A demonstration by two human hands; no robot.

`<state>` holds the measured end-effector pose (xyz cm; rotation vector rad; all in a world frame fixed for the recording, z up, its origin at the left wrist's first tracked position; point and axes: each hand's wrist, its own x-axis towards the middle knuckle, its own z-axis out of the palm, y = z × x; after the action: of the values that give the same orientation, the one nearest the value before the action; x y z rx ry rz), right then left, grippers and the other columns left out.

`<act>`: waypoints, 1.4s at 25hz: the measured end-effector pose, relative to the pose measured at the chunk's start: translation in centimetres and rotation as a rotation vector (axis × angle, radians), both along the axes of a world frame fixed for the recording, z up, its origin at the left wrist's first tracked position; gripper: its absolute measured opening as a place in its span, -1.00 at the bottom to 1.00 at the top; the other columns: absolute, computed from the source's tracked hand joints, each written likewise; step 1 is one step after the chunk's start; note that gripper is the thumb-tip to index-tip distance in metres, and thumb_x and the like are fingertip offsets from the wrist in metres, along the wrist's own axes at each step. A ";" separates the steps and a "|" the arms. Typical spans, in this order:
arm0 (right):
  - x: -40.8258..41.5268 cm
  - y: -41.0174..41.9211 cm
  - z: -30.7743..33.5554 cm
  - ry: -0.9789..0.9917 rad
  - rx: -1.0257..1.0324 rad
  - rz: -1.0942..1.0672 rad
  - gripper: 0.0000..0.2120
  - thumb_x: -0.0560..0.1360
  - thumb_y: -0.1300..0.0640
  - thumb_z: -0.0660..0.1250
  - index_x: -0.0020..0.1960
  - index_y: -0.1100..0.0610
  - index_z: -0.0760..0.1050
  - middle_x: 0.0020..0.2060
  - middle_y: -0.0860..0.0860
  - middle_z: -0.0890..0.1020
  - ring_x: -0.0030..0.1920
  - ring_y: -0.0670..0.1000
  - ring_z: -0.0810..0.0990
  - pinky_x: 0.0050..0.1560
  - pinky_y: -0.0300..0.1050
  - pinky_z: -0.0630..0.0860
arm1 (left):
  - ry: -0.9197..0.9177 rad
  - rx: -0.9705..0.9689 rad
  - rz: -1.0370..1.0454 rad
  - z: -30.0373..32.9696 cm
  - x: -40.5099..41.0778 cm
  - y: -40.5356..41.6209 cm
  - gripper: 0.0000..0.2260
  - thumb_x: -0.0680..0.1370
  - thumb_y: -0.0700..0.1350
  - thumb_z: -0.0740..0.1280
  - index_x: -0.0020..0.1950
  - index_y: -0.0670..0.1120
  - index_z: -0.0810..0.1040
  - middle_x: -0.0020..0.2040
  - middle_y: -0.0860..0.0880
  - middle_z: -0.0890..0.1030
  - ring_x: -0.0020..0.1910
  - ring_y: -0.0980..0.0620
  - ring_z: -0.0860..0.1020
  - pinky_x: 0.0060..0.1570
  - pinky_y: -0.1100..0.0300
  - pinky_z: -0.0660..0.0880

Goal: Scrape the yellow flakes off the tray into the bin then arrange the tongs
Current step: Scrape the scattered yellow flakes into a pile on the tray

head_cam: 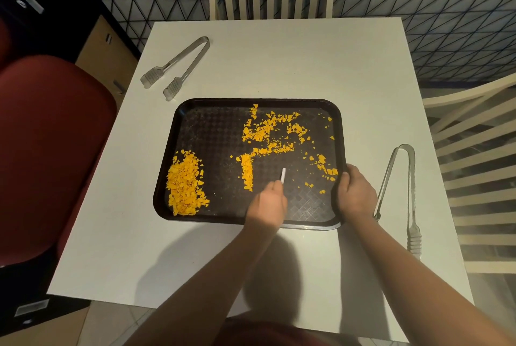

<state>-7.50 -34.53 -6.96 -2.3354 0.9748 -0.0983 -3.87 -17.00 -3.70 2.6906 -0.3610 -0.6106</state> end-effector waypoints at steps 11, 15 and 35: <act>0.0 -0.1 -0.1 -0.009 0.006 -0.001 -0.69 0.58 0.12 0.05 0.24 0.09 0.44 -0.02 0.15 0.63 -0.02 0.25 0.55 -0.12 -0.07 0.36 | -0.085 -0.055 0.167 0.3 2.3 1.2 -0.82 0.60 -0.18 0.12 0.11 -0.24 0.43 0.04 -0.19 0.54 -0.04 -0.16 0.55 -0.11 0.09 0.43; 0.0 0.0 -0.1 -0.009 0.001 0.000 -0.69 0.58 0.12 0.05 0.24 0.09 0.44 -0.02 0.15 0.63 -0.02 0.26 0.55 -0.09 -0.04 0.39 | -0.099 -0.120 0.167 0.2 4.3 -2.1 -0.82 0.59 -0.22 0.13 0.12 -0.24 0.45 0.04 -0.19 0.56 -0.06 -0.15 0.57 -0.22 0.14 0.43; 0.0 -0.1 -0.9 -0.025 -0.052 -0.003 -0.68 0.57 0.09 0.02 0.20 0.09 0.44 -0.07 0.17 0.63 -0.09 0.28 0.55 -0.13 -0.04 0.39 | -0.026 0.029 0.067 -0.9 1.0 1.5 -0.80 0.61 -0.19 0.08 0.16 -0.21 0.40 0.09 -0.17 0.54 0.04 -0.15 0.56 0.03 0.06 0.46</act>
<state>-7.54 -34.59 -7.82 -2.3742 0.9739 -0.1558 -2.87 -15.54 -4.62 2.7288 -0.2691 -0.5659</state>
